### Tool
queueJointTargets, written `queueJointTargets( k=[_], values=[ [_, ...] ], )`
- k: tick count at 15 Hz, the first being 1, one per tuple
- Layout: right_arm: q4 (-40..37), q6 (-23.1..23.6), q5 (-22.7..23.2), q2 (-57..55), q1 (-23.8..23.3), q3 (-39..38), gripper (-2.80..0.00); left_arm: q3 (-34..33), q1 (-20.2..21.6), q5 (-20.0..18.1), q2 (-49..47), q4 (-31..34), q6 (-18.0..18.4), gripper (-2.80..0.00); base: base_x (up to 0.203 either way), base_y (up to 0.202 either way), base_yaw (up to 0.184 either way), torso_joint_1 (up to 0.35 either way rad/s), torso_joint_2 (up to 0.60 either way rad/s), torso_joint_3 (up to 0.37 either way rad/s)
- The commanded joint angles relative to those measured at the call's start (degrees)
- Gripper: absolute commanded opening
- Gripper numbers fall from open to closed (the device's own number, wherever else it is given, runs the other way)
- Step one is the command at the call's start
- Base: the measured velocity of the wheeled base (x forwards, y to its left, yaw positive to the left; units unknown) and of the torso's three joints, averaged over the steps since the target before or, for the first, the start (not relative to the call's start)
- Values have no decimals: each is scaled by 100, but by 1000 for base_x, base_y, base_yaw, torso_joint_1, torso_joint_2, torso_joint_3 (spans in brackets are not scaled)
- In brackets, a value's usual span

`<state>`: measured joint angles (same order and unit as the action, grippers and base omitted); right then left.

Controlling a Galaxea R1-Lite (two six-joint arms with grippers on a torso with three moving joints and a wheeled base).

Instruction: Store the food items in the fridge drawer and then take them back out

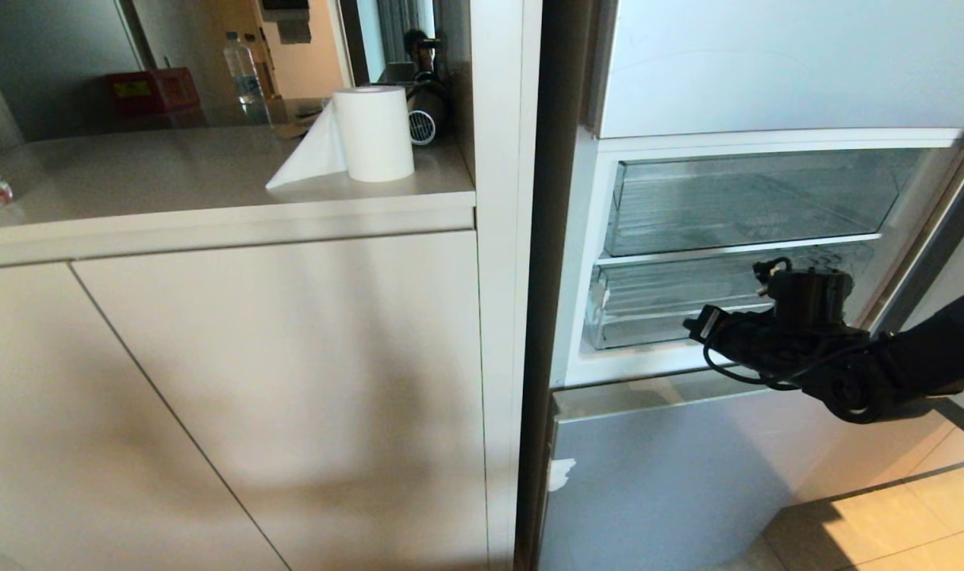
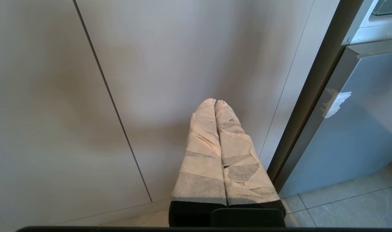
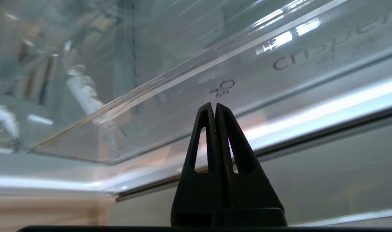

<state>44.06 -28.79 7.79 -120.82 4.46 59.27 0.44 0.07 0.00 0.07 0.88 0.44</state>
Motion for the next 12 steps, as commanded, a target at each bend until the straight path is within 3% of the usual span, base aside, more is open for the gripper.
queueJointTargets(
  k=[1,7,10,12],
  values=[
    [32,-21,12,-187,-7,94,-280,0,1,0,1,0,0,-280,0,0,0,0,0,0],
    [18,-3,168,766,-21,-611,-280,0,1,0,1,0,0,-280,0,0,0,0,0,0],
    [-157,107,452,2423,-20,-1692,-280,0,1,0,1,0,0,-280,0,0,0,0,0,0],
    [-828,515,504,3832,-37,-2480,-280,0,1,0,1,0,0,-280,0,0,0,0,0,0]
  ],
)
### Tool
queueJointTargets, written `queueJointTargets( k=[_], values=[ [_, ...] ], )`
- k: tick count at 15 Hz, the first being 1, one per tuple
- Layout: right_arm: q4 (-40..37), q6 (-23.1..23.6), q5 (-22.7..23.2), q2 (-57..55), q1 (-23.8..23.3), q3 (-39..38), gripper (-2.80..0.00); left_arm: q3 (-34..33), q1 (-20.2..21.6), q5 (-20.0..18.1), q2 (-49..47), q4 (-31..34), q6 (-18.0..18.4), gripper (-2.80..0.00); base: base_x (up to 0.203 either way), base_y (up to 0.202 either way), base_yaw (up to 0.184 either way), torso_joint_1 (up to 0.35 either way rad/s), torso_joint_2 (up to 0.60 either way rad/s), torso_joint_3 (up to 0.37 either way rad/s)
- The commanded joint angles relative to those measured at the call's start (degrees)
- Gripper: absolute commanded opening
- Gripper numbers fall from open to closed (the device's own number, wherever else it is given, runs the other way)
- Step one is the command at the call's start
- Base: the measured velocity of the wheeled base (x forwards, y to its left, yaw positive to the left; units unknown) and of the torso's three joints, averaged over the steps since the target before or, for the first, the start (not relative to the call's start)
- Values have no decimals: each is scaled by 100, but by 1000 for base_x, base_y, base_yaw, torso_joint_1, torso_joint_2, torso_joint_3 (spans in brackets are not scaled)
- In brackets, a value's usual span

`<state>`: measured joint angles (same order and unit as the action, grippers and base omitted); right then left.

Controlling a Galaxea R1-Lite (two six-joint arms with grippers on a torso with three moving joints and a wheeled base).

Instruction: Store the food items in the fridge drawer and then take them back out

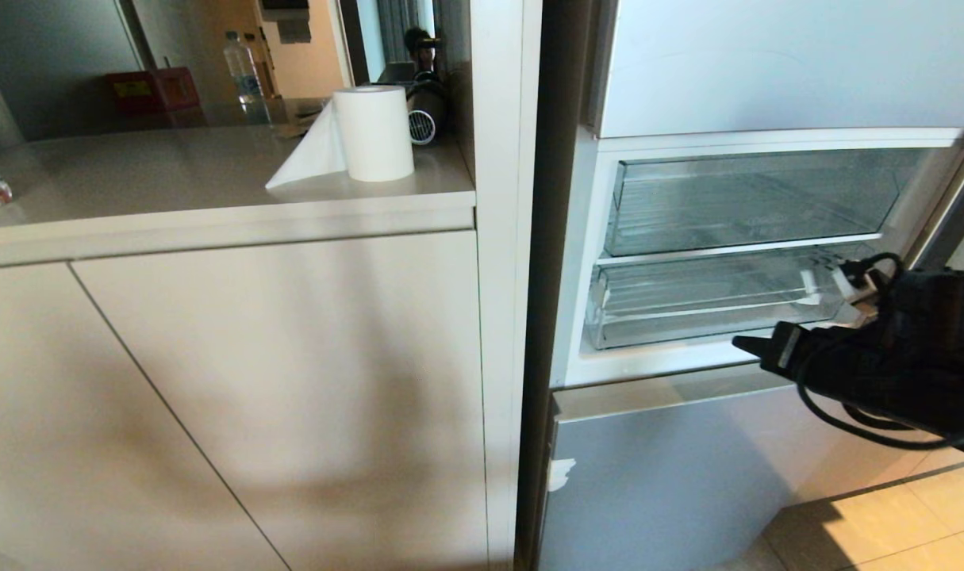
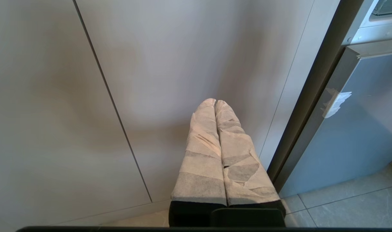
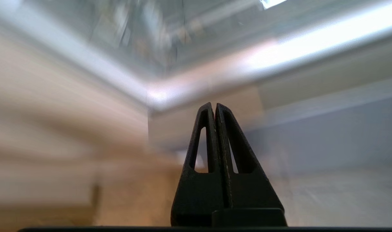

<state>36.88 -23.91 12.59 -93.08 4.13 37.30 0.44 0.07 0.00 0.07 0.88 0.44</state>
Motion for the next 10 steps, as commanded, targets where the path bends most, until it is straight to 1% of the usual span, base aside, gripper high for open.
queueJointTargets(
  k=[1,4,7,9,10],
  values=[
    [-540,303,-62,1841,-10,-627,-280,0,1,0,1,0,0,-280,0,0,0,0,0,0],
    [-1540,1162,-673,4361,-21,-1506,-280,0,1,0,1,0,0,-280,0,0,0,0,0,0],
    [-2081,2071,-1190,6692,-80,-2361,-280,0,1,0,1,0,0,-280,0,0,0,0,0,0],
    [-2430,2498,-1381,7866,-187,-3104,-280,0,1,0,1,0,0,-280,0,0,0,0,0,0],
    [-2792,2636,-1386,8395,-256,-3323,-280,0,1,0,1,0,8,-280,0,0,0,0,0,0]
  ],
)
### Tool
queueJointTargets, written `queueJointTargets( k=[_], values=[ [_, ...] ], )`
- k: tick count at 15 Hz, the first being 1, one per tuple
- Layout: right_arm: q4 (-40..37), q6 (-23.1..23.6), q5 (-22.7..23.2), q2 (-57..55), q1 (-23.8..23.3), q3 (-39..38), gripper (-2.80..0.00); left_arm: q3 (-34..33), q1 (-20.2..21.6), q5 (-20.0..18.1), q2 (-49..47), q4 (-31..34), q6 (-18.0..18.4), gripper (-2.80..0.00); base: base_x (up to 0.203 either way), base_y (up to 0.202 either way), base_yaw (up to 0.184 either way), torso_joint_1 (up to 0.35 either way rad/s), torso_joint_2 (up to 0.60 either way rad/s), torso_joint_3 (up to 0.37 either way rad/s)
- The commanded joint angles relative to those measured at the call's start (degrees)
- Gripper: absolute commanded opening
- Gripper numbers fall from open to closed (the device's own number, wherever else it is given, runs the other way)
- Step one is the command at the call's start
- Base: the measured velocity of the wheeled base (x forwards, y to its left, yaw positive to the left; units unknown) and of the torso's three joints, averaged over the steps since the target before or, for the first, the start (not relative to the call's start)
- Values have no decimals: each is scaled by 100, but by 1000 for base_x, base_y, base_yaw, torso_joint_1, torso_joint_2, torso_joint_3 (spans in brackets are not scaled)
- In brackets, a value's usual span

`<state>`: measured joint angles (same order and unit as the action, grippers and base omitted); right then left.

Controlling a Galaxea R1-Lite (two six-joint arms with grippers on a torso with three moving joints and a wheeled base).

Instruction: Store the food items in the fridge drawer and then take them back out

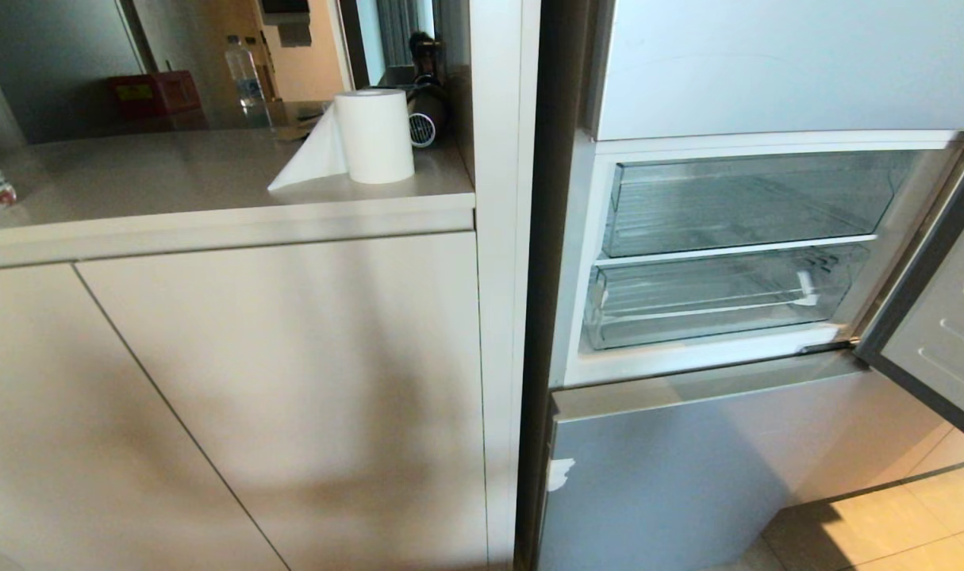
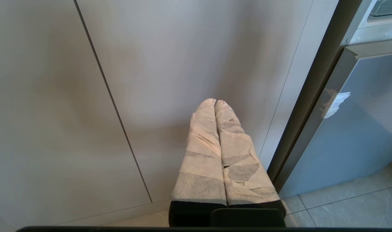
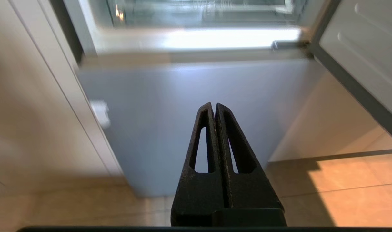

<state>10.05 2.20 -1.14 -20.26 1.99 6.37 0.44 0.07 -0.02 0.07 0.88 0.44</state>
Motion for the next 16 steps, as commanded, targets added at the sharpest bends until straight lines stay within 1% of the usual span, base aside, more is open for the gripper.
queueJointTargets(
  k=[1,2,4,10,12,14,16],
  values=[
    [-445,120,76,1588,-93,-354,-280,0,1,2,1,0,0,-280,0,0,0,0,0,0],
    [-638,176,154,1922,-131,-444,-280,0,1,-7,1,0,0,-280,0,0,0,0,0,0],
    [-1014,289,145,2036,-206,-634,-280,0,1,-7,1,0,0,-280,0,0,0,0,0,0],
    [-1040,333,141,2026,-216,-646,-280,0,1,-7,1,0,0,-280,0,0,0,0,0,0],
    [-1040,250,124,2026,-216,-637,-280,0,1,-7,1,0,0,-280,0,0,0,0,0,0],
    [-1023,-4,123,2025,-216,-637,-280,0,1,-7,1,0,0,-280,0,0,0,0,0,0],
    [-1022,-36,114,2026,-216,-637,-280,0,1,-1,1,0,0,-280,0,0,0,0,0,0]
  ],
)
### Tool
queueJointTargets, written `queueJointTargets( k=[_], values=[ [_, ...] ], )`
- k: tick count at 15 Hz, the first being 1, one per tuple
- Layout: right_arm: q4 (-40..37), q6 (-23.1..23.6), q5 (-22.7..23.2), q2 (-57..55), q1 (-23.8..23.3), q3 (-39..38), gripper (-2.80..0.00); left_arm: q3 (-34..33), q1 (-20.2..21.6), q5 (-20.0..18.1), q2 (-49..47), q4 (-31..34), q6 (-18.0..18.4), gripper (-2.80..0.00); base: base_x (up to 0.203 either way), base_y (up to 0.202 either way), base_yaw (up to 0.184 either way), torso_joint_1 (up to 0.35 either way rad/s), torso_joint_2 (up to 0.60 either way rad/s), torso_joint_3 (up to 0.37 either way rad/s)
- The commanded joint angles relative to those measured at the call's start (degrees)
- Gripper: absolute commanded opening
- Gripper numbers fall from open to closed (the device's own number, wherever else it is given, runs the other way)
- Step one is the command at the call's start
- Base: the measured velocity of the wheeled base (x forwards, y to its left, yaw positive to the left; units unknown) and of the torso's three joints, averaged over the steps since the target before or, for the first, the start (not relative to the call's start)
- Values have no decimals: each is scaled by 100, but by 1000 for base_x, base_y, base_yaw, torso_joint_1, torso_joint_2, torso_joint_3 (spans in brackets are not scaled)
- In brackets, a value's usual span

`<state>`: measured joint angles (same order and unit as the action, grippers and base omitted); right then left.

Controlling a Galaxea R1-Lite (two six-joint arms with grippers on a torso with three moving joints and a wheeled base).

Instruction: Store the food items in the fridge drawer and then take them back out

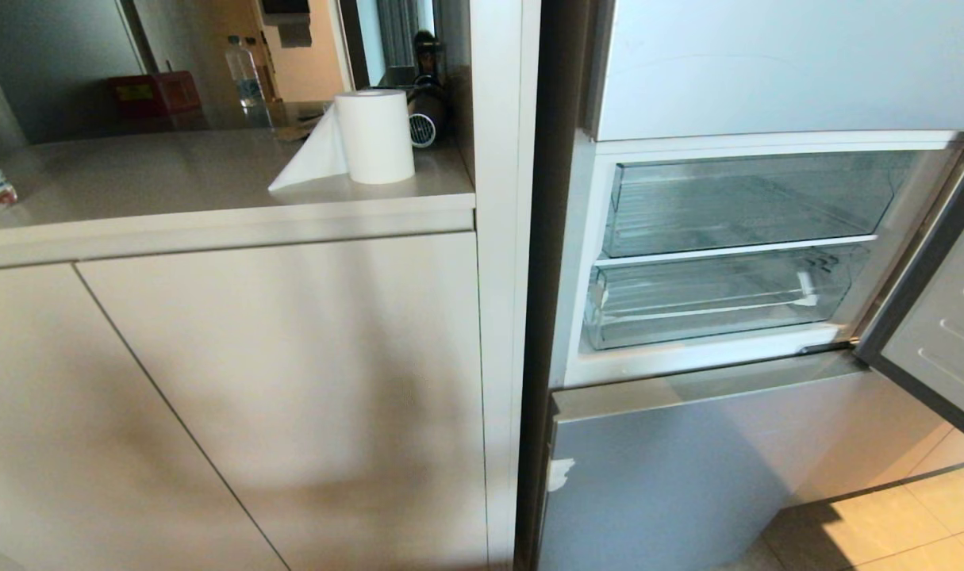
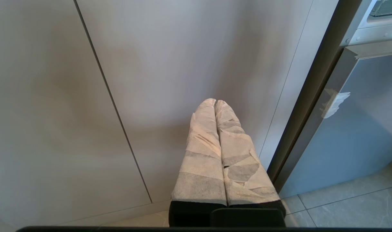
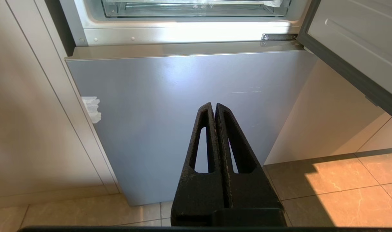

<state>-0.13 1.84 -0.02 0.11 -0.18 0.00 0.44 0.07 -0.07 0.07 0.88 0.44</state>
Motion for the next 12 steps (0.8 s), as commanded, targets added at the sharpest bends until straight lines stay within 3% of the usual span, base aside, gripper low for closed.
queueJointTargets(
  k=[1,10,12],
  values=[
    [-7,0,-6,-11,1,0,-280,0,1,-1,1,0,0,-280,0,0,0,0,0,0],
    [-13,18,-6,-11,1,0,-280,0,1,7,1,0,0,-280,0,0,0,0,0,0],
    [-13,27,-6,-11,1,-9,-280,0,1,-1,1,0,0,-280,3,5,-111,-4,-1,-6]
  ],
)
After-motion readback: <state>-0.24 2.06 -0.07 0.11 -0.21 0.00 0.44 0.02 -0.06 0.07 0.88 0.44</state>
